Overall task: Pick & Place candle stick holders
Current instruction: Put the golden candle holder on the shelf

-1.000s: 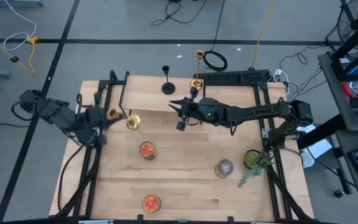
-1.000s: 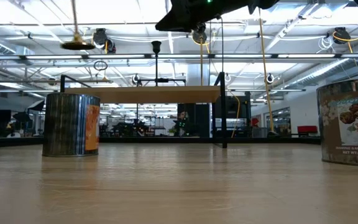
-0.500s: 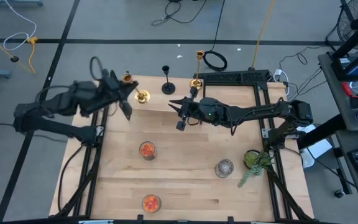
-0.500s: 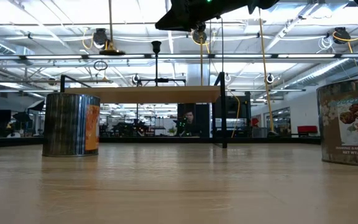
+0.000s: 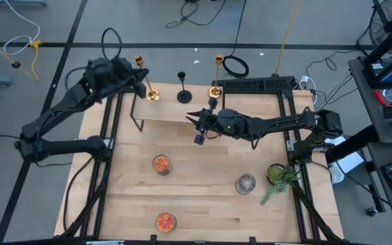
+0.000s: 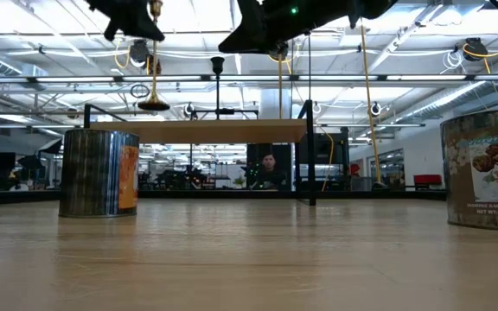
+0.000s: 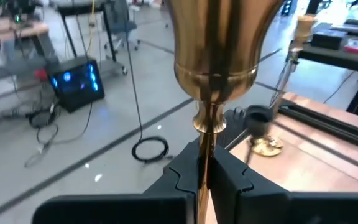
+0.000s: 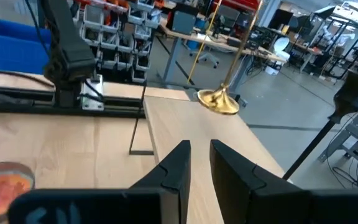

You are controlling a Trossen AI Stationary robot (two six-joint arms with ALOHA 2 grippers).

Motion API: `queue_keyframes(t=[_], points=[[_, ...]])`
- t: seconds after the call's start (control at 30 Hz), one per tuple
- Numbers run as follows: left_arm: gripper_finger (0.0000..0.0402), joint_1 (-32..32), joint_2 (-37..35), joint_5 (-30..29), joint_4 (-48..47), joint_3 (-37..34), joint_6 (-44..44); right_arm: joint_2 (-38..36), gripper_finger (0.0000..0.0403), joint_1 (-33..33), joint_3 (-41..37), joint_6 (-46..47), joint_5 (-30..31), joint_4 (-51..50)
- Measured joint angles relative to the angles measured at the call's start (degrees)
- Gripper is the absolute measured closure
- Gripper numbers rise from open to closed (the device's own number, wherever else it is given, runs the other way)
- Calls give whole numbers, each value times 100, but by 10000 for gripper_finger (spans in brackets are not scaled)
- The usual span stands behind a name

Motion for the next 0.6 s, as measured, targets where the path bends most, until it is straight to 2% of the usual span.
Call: queue_keyframes(t=[0.13,0.27,0.5,0.6], points=[[385,677,344,482,-6,-43,-52,0,348,-1,-187,0,2,416],[377,1119,658,475,5,-48,-169,0,348,1,-259,-9,2,518],[387,1307,960,687,142,-34,-84,0,348,0,-370,-3,2,517],[371,1307,959,708,112,-33,-70,0,348,1,-402,106,2,513]])
